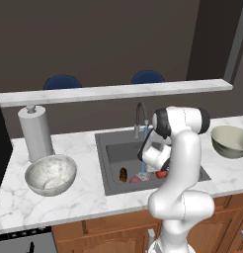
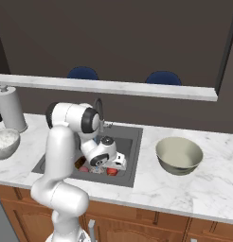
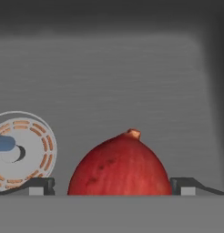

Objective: Pick the onions from the sink and place them in one bowl. Place the sweet potato in the other bowl. Then turn off the sink faucet.

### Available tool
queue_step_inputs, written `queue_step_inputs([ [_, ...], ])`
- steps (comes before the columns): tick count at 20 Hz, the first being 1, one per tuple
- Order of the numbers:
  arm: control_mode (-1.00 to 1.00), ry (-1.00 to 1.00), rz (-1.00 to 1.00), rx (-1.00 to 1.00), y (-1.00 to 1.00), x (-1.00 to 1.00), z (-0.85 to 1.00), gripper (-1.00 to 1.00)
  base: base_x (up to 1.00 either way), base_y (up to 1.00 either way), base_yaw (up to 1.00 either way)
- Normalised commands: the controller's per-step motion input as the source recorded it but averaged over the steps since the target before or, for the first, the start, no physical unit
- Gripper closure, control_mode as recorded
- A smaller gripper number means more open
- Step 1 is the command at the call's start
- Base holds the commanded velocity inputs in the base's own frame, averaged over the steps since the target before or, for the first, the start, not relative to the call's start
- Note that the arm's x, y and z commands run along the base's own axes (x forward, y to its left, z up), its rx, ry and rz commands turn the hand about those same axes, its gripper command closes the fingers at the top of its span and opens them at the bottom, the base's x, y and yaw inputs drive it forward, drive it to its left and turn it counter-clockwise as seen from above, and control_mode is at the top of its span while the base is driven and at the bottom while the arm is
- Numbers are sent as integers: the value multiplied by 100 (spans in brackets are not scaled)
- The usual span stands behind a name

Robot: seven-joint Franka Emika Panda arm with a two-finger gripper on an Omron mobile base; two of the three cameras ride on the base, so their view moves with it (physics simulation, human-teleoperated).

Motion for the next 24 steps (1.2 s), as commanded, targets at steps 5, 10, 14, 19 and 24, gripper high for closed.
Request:
queue_step_inputs([
  [5,-100,0,0,0,-8,0,-17,-100,0,0,0],
  [10,-100,0,0,0,-3,0,-21,-100,0,0,0],
  [14,-100,0,0,0,-9,0,-25,100,0,0,0],
  [19,-100,0,0,0,-5,0,-16,100,0,0,0],
  [24,-100,0,0,0,0,0,0,100,0,0,0],
])
